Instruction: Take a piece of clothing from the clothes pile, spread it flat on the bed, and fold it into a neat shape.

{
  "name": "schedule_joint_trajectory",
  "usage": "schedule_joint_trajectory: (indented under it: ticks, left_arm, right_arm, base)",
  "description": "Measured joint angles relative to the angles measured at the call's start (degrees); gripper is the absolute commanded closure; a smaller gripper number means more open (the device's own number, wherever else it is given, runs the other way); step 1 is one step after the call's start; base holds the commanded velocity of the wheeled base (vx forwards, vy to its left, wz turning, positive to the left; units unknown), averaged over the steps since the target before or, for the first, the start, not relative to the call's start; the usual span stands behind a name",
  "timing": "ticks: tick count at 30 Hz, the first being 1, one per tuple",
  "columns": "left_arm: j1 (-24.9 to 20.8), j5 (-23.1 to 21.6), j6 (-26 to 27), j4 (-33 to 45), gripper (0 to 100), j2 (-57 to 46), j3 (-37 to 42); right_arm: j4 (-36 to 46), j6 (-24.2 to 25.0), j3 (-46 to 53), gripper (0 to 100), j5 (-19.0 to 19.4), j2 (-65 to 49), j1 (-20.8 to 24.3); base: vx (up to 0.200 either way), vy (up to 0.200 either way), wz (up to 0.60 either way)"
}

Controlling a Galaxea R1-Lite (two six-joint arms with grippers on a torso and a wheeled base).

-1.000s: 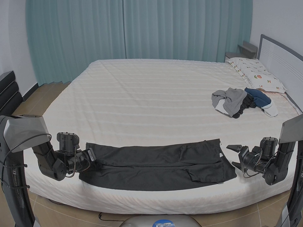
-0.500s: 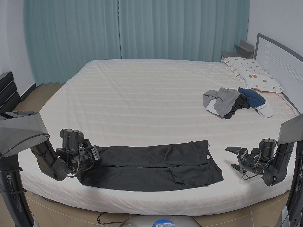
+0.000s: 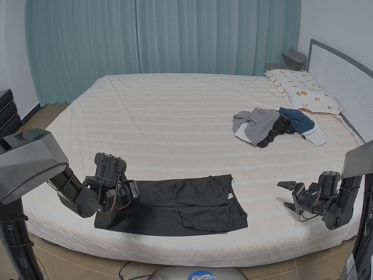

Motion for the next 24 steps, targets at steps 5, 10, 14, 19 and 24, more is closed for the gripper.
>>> schedule_joint_trajectory:
  ticks: [5, 10, 14, 19, 24]
  left_arm:
    - [-2.51, 0.09, -1.06, 5.36, 100, -0.09, -4.92]
    - [-5.71, 0.09, -2.82, 12.59, 100, 0.13, -11.07]
    - [-7.63, 0.07, -3.78, 16.86, 100, 0.85, -15.70]
    - [-10.01, 0.05, -5.91, 20.91, 100, 3.64, -21.63]
    - [-11.65, 0.09, -8.05, 21.83, 100, 7.42, -25.75]
  right_arm:
    - [-0.06, -0.04, 0.00, 0, -0.09, 0.17, 0.09]
    - [-0.06, -0.09, 0.00, 0, -0.20, 0.24, 0.26]
    - [-0.06, -0.09, 0.00, 0, -0.22, 0.27, 0.33]
    - [-0.06, -0.09, 0.00, 0, -0.24, 0.27, 0.35]
    - [-0.09, -0.11, 0.00, 0, -0.27, 0.28, 0.28]
  base:
    - [0.000, -0.200, 0.00]
    - [0.000, -0.200, 0.00]
    - [0.000, -0.200, 0.00]
    - [0.000, -0.040, 0.00]
    - [0.000, 0.000, 0.00]
